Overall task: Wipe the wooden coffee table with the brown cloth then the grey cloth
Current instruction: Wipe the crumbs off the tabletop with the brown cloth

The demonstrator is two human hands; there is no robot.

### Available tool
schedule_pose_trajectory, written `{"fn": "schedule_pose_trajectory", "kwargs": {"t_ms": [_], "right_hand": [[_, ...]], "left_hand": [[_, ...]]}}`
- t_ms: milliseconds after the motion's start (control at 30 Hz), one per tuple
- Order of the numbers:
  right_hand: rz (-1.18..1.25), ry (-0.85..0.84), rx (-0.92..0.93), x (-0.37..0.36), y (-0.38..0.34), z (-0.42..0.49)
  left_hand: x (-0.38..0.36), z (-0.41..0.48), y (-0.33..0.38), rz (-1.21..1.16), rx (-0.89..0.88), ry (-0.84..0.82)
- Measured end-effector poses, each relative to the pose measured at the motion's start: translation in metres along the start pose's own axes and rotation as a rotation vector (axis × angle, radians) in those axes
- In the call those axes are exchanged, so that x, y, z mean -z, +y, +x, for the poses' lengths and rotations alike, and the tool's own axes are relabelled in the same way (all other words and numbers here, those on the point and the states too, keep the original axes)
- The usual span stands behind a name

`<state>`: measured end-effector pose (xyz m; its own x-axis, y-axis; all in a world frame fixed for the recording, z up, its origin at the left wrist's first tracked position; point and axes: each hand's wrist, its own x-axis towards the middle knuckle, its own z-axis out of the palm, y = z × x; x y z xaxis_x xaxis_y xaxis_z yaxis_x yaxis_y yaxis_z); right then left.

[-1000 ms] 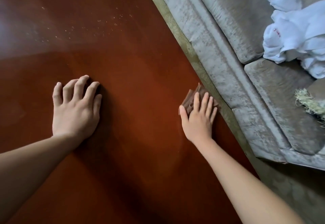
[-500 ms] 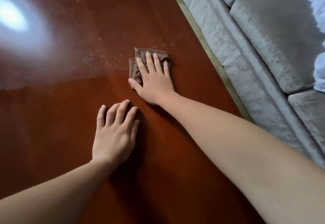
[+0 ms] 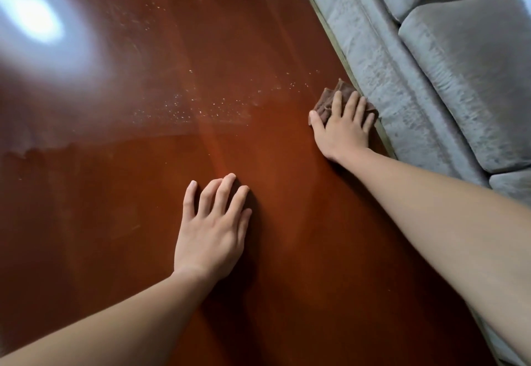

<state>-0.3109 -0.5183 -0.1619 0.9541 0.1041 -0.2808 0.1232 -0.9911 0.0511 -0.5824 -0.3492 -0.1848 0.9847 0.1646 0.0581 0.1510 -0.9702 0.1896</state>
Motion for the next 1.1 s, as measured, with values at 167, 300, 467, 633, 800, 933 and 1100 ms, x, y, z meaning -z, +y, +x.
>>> {"fn": "schedule_pose_trajectory", "kwargs": {"t_ms": [167,300,467,633,800,933,1100], "right_hand": [[-0.001,0.027,0.295,-0.001,-0.099,-0.009],[-0.056,0.016,0.677,-0.01,-0.171,-0.054],[-0.095,0.008,0.666,-0.002,-0.132,-0.046],[-0.047,0.023,0.341,-0.004,-0.039,-0.035],[-0.021,-0.025,0.127,-0.011,-0.047,-0.038],[0.013,0.021,0.11,-0.014,-0.12,-0.044],[-0.028,0.035,0.41,-0.021,-0.265,-0.097]], "left_hand": [[-0.001,0.002,-0.001,-0.03,0.002,0.006],[0.004,0.0,-0.003,-0.107,0.029,0.01],[0.016,-0.005,-0.011,-0.367,0.038,0.059],[0.035,-0.023,-0.059,-0.562,0.172,0.13],[0.044,-0.044,-0.159,-0.175,0.336,0.216],[0.049,-0.058,-0.213,-0.057,0.47,0.131],[0.05,-0.084,-0.232,-0.352,0.898,0.128]]}}
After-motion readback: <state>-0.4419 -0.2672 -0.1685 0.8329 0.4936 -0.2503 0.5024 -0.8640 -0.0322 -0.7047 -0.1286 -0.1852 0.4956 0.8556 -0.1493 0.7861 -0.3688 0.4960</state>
